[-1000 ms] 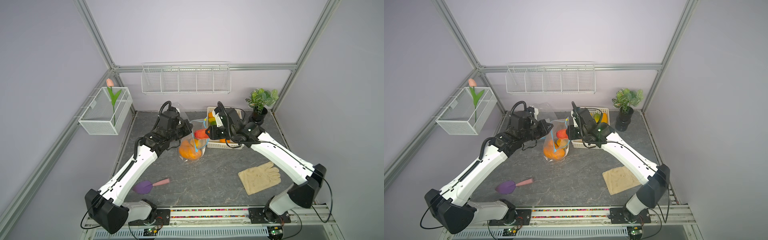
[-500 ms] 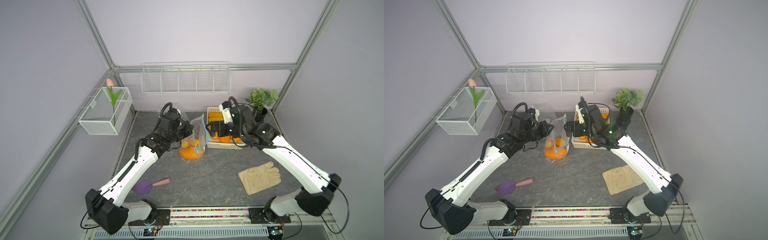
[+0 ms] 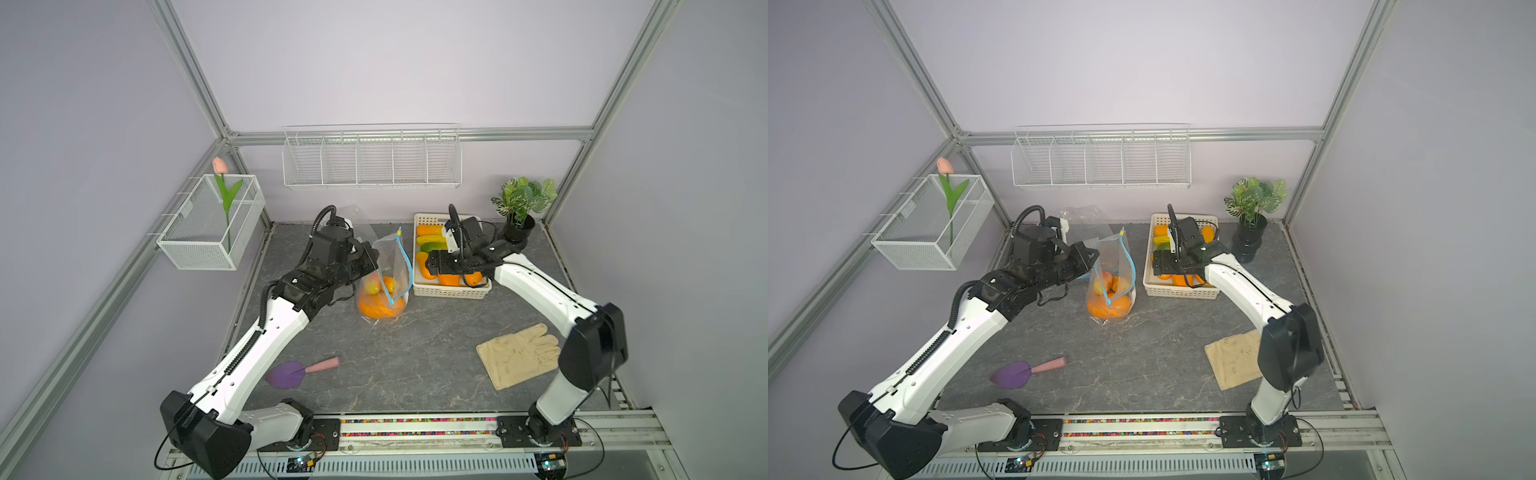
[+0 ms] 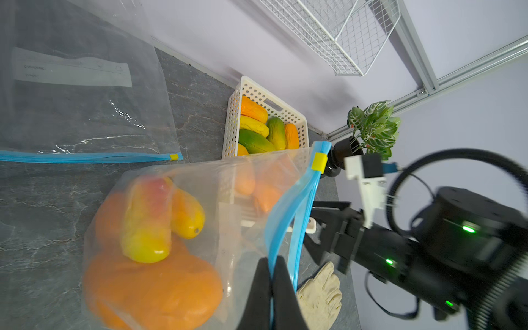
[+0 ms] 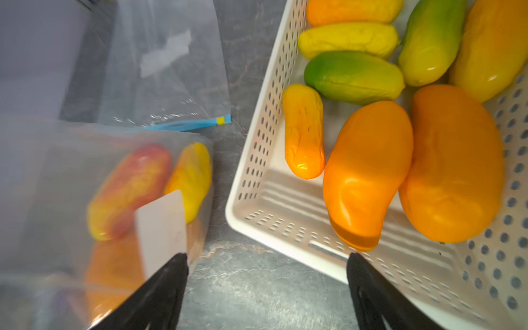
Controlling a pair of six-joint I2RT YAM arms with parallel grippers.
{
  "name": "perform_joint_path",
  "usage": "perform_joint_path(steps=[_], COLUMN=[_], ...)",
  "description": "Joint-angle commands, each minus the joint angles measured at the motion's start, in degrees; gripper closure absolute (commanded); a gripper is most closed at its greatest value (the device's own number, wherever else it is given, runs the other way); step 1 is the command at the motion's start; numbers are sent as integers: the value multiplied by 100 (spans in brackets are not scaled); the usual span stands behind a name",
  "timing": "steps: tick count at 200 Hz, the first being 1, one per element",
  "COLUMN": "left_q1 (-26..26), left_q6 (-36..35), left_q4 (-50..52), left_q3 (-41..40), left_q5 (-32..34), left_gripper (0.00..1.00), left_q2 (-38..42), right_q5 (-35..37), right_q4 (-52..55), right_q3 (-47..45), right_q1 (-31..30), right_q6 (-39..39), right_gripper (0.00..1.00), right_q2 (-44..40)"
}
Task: Place the mango in a zip-top bag and seal the zipper
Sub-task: Pick up the mango from the basket.
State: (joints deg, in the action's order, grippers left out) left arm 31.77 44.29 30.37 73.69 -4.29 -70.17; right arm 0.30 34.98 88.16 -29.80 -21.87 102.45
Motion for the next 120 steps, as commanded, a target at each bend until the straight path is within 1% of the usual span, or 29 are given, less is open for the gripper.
perform_joint_path(steps=[1, 27, 52, 70, 91, 120], left_q1=[-72, -114, -126, -127, -127, -164], left_q6=[-56, -133, -136, -77, -69, -355], left_q4=[149, 319, 329, 107, 1, 189], left_q3=[-77, -26, -7, -170, -264, -200], left_q5=[158, 197, 150, 2, -54, -142], left_gripper=[100, 100, 100, 100, 100, 100], left_q2=[236, 276, 237, 206, 162, 166], right_q5=[199, 306, 318, 228, 324, 492], right_q4=[109, 91, 346, 378, 573, 760], right_q3=[581, 1167, 1823, 2078, 2382, 2663], right_q1=[105, 150, 211, 203, 210, 198], right_q6=[88, 162, 254, 337, 383, 435], right_gripper=[15, 20, 21, 20, 20, 19], right_q2=[493, 1325, 2062, 2400, 2744, 3093])
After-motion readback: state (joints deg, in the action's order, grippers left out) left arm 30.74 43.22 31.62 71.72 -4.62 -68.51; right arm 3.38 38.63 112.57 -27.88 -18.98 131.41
